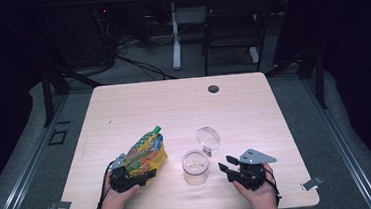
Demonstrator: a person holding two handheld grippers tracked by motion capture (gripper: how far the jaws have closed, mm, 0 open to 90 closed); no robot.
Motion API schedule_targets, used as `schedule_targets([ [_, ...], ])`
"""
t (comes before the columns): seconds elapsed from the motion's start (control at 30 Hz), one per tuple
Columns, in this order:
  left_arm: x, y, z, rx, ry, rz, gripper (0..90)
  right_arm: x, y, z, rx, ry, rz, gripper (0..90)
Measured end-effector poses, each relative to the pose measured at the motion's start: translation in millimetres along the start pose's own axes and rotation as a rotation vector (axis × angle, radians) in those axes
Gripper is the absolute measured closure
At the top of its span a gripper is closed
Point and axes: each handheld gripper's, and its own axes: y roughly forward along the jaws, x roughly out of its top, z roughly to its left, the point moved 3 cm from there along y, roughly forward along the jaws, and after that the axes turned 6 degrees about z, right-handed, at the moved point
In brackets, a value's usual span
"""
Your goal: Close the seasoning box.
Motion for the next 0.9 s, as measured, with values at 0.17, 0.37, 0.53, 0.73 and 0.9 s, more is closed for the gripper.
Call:
schedule_targets([
  [0.17, 0.3, 0.3, 0.0, 0.002, -0.002, -0.004, 49.9, -0.1, 0.0, -0.1, -0.001, -0.001, 0.001, 58.4],
  [0.37, 0.5, -0.2, 0.9, 0.003, -0.008, -0.004, 50.1, -0.2, -0.3, -0.4, 0.000, 0.001, 0.001, 58.5],
  [0.53, 0.8, -1.6, 2.7, 0.002, -0.015, -0.007, 50.2, -0.3, -0.4, -0.5, 0.001, 0.002, 0.001, 58.4],
  [0.73, 2.0, -5.3, 4.3, 0.011, -0.026, -0.021, 50.3, -0.2, -0.4, -0.4, 0.002, 0.002, -0.001, 58.4],
  [0.9, 4.1, -10.0, 5.9, 0.025, -0.030, -0.041, 50.3, -0.1, -0.5, -0.5, -0.002, 0.001, -0.004, 58.3],
])
